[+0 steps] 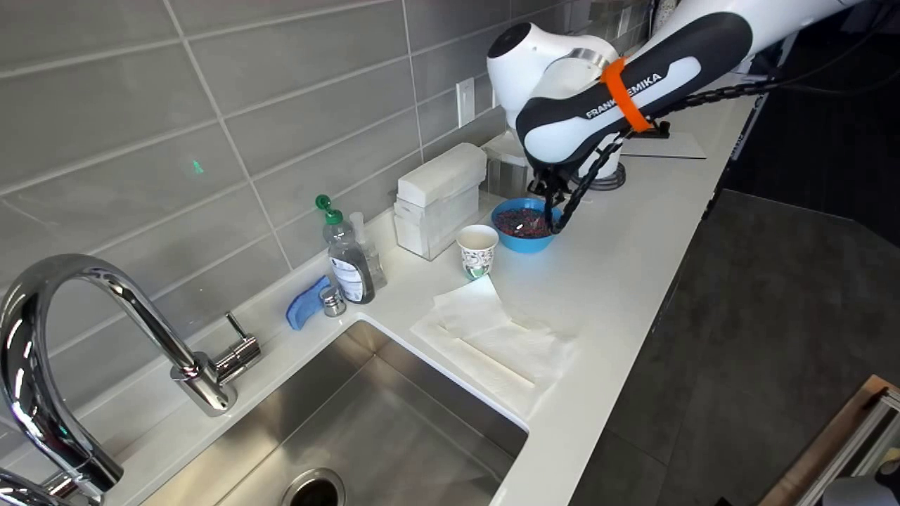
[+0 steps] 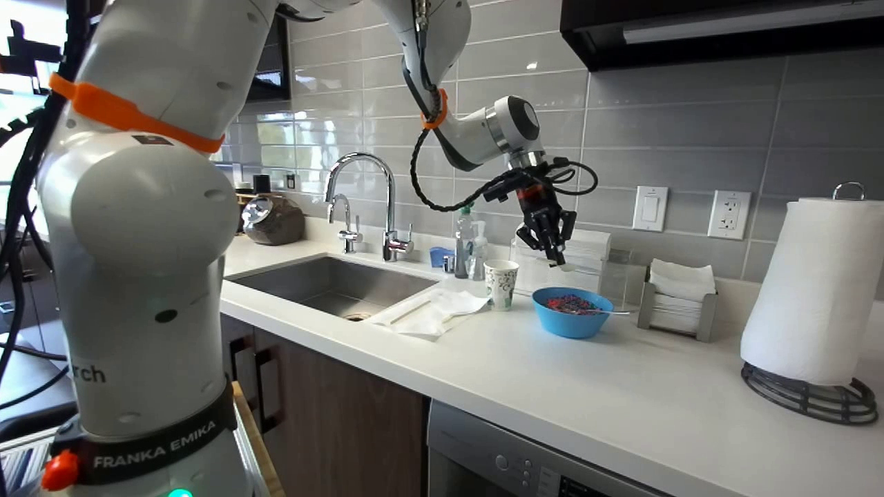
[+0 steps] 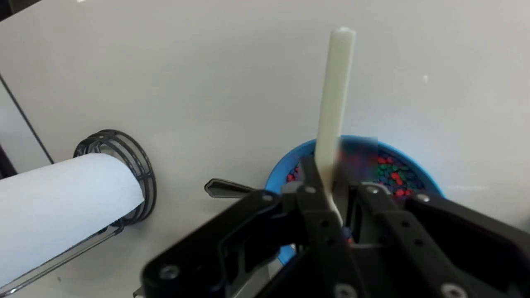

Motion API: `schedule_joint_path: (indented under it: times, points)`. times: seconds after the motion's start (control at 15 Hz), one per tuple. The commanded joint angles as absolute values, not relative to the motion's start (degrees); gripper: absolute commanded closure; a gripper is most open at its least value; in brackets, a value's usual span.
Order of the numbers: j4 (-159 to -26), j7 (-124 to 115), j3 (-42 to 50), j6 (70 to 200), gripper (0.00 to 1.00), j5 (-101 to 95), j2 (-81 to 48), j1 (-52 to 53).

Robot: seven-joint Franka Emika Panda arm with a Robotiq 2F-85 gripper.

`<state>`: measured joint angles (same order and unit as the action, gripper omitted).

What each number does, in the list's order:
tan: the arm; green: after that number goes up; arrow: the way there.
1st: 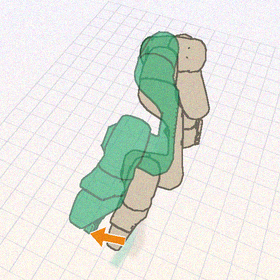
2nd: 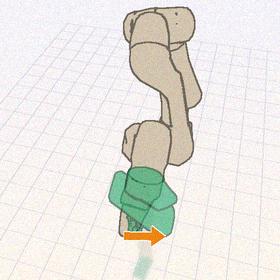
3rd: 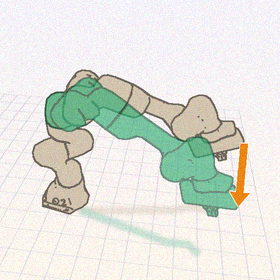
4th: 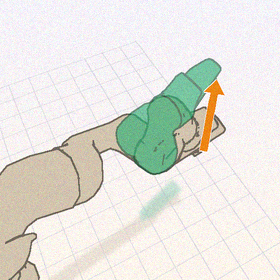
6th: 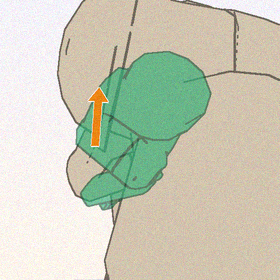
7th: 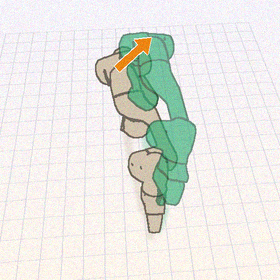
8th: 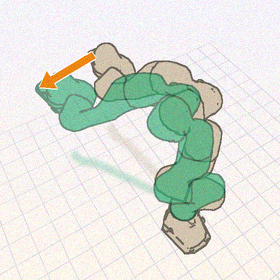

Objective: Transfer a spoonful of contents from the bowl into the cup

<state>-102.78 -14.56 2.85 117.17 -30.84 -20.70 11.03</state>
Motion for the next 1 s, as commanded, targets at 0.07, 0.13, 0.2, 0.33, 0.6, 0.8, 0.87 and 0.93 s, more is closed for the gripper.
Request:
schedule_joint_path:
  times: [0.07,0.13,0.2,0.33,0.6,0.8,0.87,0.93]
  points:
    - [-98.36,-15.77,2.20,112.04,0.96,-40.50,-24.41,13.87]
    - [-97.68,-15.92,2.01,111.44,0.96,-42.36,-25.01,14.25]
    - [-97.40,-15.94,1.88,111.23,0.96,-44.21,-25.38,14.44]
    - [-96.88,-17.19,1.82,110.62,0.96,-48.43,-26.03,15.03]
    - [-95.99,-19.12,1.06,109.64,0.96,-54.27,-26.91,15.11]
    - [-95.77,-20.77,0.73,109.65,0.96,-57.51,-27.21,15.05]
    - [-95.54,-19.27,0.07,108.70,0.96,-56.26,-27.26,14.58]
    - [-95.59,-20.34,0.19,108.85,0.96,-57.58,-27.30,14.79]
